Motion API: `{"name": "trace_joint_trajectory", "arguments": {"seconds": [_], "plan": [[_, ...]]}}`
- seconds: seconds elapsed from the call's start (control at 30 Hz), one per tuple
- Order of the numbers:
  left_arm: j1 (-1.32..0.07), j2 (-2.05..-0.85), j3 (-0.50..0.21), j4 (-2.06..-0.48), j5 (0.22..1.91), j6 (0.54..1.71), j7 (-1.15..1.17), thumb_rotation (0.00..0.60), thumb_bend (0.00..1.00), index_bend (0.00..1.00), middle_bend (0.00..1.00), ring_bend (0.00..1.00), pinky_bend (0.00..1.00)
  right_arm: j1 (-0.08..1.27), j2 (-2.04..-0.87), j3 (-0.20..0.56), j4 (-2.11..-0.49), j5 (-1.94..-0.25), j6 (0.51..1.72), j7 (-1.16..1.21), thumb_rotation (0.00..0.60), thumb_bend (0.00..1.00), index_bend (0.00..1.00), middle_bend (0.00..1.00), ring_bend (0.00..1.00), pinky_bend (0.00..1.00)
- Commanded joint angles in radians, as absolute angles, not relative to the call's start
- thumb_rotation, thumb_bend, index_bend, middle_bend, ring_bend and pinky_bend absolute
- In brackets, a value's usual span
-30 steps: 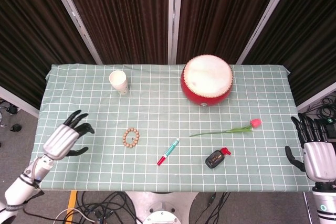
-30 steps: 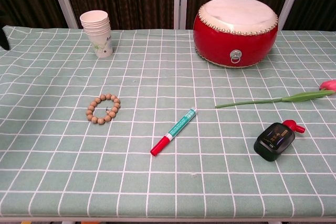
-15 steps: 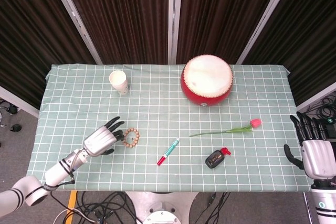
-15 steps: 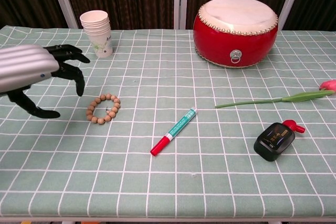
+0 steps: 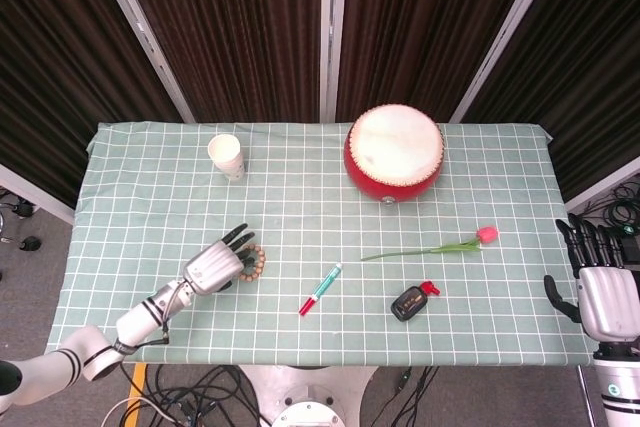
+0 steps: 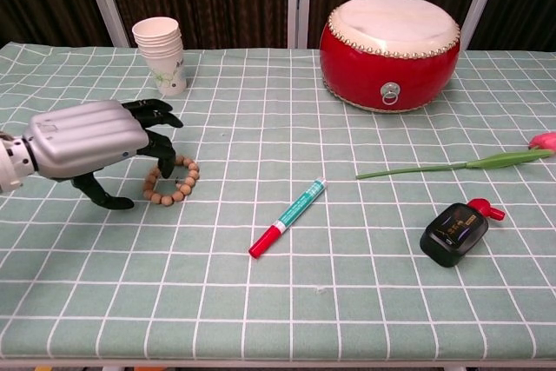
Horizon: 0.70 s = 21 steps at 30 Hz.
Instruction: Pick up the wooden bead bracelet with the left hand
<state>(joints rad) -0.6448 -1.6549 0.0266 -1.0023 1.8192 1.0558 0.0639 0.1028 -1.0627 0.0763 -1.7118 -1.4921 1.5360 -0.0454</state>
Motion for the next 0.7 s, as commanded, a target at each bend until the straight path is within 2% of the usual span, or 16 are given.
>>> {"name": "trace_joint_trajectory", "arguments": {"seconds": [0.03, 0.27, 0.7], "plan": [[-0.655, -1.675, 0.031, -0.976, 1.804, 1.046, 0.070, 0.600, 0.19, 0.43, 0.40, 0.09, 0.02, 0.102, -1.063, 0.079, -1.710, -1.493, 1.537, -0.044, 0.600, 0.30, 0.00, 0.00, 0.00, 0.00], [-0.656, -1.712, 0.045, -0.929, 1.780, 1.053, 0.064, 0.600, 0.19, 0.48, 0.44, 0.13, 0.02, 0.099, -1.067, 0.083, -1.701, -1.483, 1.526, -0.031, 0.600, 0.30, 0.00, 0.00, 0.00, 0.00], [-0.664, -1.740, 0.072, -0.897, 1.750, 1.052, 0.048, 0.600, 0.20, 0.49, 0.46, 0.13, 0.02, 0.092, -1.070, 0.090, -1.690, -1.478, 1.522, -0.013, 0.600, 0.30, 0.00, 0.00, 0.00, 0.00]]}}
